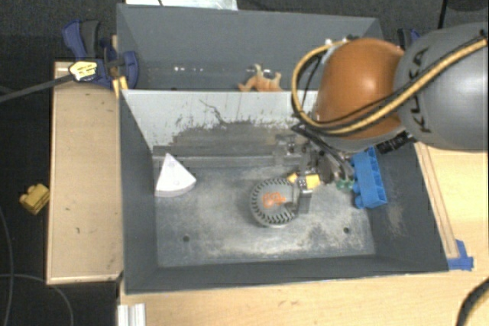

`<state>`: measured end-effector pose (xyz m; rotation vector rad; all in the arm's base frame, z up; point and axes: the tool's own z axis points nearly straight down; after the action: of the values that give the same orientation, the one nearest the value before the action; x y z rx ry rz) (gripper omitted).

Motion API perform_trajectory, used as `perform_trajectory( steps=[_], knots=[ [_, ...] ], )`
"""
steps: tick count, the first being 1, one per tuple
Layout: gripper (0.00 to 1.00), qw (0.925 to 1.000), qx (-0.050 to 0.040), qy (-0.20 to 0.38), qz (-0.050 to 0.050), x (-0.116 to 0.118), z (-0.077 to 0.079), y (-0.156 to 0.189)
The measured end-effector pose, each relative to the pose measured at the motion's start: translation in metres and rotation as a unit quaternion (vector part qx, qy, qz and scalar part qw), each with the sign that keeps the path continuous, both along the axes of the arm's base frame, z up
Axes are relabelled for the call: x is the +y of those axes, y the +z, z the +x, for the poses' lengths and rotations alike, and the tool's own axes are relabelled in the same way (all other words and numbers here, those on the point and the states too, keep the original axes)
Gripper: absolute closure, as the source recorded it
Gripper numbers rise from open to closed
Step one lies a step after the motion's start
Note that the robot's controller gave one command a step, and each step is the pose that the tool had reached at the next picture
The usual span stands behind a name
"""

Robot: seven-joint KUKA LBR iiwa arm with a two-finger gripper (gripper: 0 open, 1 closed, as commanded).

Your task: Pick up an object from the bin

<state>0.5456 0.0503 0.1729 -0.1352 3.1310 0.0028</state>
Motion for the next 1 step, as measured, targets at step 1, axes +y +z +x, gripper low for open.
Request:
perform_trajectory(
  steps=[1],
  knots=[
    [0.0, 0.9999, 0.0042, -0.014, -0.001, -0.0202, -0.0067, -0.0303]
  ],
)
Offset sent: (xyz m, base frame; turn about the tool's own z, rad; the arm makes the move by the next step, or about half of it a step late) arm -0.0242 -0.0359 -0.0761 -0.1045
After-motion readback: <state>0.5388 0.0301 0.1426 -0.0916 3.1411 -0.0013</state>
